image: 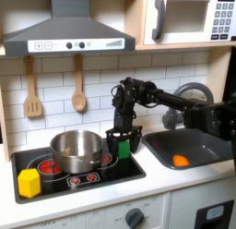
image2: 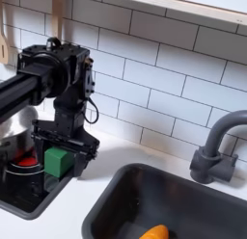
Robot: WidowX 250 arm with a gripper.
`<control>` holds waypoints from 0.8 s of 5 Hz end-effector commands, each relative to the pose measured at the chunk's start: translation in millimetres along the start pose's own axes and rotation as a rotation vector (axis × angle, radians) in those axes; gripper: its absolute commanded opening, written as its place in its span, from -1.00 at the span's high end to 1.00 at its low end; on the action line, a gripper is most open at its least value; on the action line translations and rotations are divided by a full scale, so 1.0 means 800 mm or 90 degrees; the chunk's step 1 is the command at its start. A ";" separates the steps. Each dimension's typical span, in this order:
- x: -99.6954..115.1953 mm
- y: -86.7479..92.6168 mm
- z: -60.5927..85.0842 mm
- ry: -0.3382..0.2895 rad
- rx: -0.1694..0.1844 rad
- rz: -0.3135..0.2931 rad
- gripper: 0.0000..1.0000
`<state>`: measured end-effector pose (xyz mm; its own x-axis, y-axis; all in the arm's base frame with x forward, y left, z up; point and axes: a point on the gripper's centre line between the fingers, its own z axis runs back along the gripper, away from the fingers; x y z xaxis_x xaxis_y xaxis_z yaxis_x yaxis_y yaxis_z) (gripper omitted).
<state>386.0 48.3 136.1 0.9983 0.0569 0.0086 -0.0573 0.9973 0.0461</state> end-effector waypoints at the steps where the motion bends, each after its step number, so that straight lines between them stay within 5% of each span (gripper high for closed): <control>1: 0.000 0.000 -0.001 -0.003 -0.009 0.007 1.00; 4: 0.004 0.000 0.011 -0.024 -0.010 0.007 1.00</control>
<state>388.4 46.2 136.6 0.9978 0.0619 0.0249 -0.0626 0.9976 0.0285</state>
